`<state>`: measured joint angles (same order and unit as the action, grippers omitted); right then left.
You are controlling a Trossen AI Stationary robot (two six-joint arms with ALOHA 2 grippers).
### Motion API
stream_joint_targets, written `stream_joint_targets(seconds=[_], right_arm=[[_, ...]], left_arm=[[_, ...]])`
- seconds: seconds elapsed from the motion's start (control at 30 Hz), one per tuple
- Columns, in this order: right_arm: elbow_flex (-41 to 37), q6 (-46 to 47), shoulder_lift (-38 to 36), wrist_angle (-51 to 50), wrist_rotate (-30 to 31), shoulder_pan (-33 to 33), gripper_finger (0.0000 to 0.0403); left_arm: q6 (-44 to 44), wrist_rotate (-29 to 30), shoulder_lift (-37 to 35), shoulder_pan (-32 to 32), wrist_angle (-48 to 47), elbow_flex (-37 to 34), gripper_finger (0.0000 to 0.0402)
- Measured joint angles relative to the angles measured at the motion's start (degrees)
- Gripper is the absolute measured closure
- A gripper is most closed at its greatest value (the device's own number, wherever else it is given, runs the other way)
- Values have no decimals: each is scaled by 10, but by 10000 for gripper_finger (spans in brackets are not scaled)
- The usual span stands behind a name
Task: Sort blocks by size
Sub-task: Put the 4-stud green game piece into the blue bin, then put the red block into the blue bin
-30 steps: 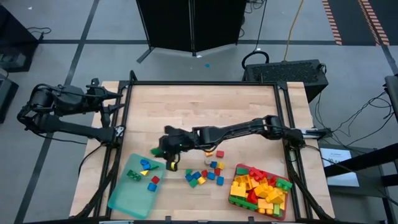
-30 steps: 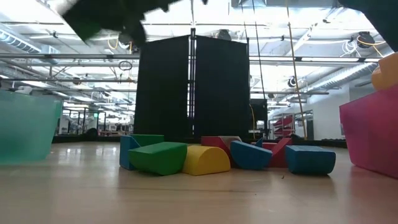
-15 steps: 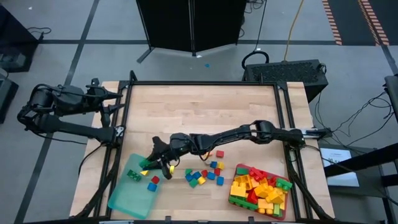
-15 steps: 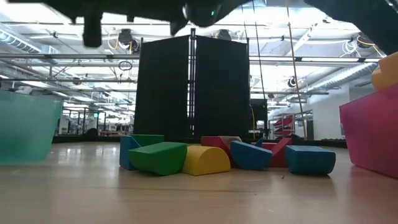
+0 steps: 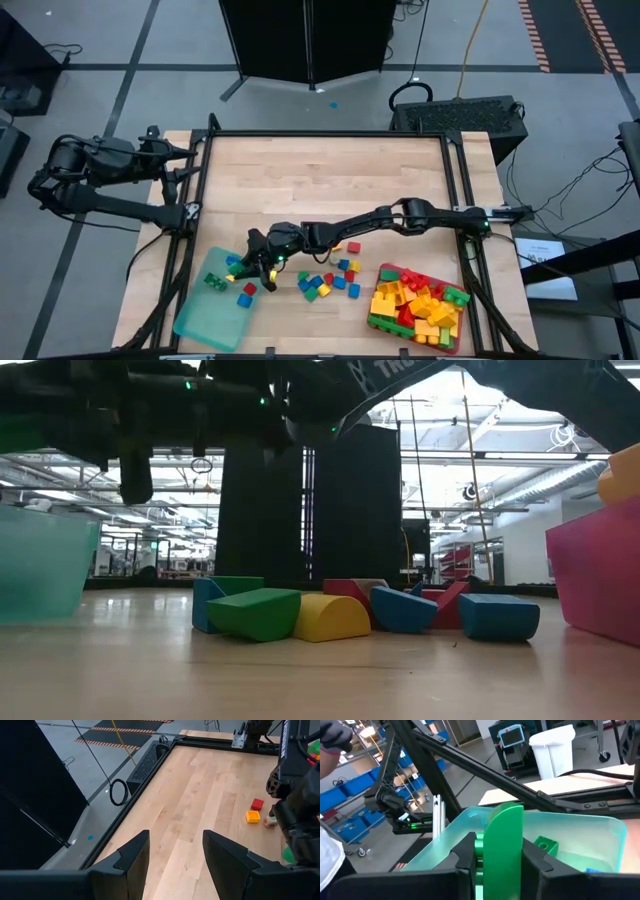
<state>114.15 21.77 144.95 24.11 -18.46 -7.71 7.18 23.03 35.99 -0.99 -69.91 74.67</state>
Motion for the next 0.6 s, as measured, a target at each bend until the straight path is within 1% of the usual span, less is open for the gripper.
stream_joint_targets(seconds=[0.1,0.13,0.23,0.33,0.4,0.5,0.6], right_arm=[[0,5,3,-17,4,0,327],[0,6,3,-32,14,0,315],[0,3,3,-71,45,-2,256],[0,10,4,-76,48,-1,200],[0,13,4,-77,48,1,175],[0,45,-2,-104,46,6,158],[-1,59,-32,-164,30,23,155]], left_arm=[[0,0,0,0,0,0,214],[0,0,0,0,0,0,214],[0,0,0,0,0,0,214],[0,0,0,0,0,0,214],[0,0,0,0,0,0,214],[0,0,0,0,0,0,214],[-1,0,0,0,0,0,214]])
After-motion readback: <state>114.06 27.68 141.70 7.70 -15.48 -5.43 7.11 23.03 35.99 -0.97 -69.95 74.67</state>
